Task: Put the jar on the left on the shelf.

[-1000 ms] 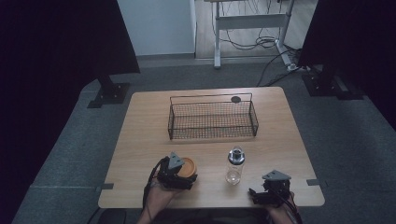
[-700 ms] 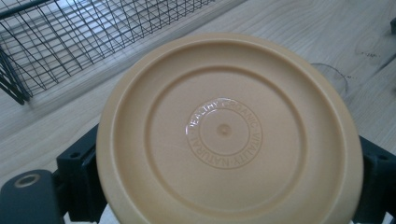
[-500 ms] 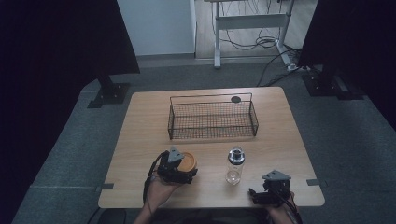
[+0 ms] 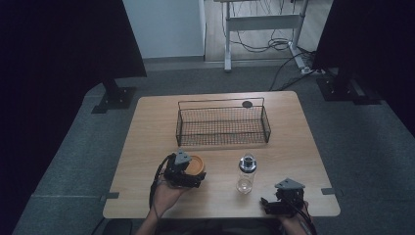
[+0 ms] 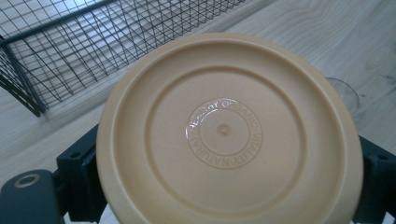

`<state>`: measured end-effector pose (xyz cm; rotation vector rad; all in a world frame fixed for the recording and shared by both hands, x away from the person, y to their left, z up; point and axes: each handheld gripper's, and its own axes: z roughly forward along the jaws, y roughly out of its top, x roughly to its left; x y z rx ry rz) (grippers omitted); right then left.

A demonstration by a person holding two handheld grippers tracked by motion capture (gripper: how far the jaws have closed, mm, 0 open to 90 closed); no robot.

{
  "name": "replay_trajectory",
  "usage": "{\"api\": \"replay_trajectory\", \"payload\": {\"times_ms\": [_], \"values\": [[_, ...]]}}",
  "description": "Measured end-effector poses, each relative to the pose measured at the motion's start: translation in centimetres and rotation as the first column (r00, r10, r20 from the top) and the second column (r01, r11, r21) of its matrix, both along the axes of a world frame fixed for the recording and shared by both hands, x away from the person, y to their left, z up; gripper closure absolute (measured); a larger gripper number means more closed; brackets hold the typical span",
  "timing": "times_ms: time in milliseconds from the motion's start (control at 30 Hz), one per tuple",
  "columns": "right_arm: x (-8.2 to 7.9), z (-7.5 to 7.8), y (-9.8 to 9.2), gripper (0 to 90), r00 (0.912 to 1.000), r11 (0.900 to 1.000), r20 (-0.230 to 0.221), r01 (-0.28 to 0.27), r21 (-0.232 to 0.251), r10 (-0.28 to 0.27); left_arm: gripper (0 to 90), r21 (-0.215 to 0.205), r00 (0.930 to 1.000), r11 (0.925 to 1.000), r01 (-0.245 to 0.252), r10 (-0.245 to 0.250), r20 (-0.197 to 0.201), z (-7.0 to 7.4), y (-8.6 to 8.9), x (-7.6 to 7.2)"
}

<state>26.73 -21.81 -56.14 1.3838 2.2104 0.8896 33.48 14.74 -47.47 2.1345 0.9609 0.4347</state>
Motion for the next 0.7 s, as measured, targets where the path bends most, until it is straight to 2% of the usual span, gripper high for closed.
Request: {"api": "replay_trajectory", "payload": {"times_ms": [367,700], "values": [[0.0,0.0,0.0,0.1,1.0000,1.000,0.000,0.000,0.001,0.000,9.8,0.006,1.0000,1.0000,-0.002,0.002,0.004,0.5,-0.1,1.1],[0.0,0.0,0.0,0.1,1.0000,1.000,0.000,0.000,0.000,0.000,9.8,0.004,0.9998,1.0000,-0.005,0.005,0.017,1.5,-0.2,2.3]]}}
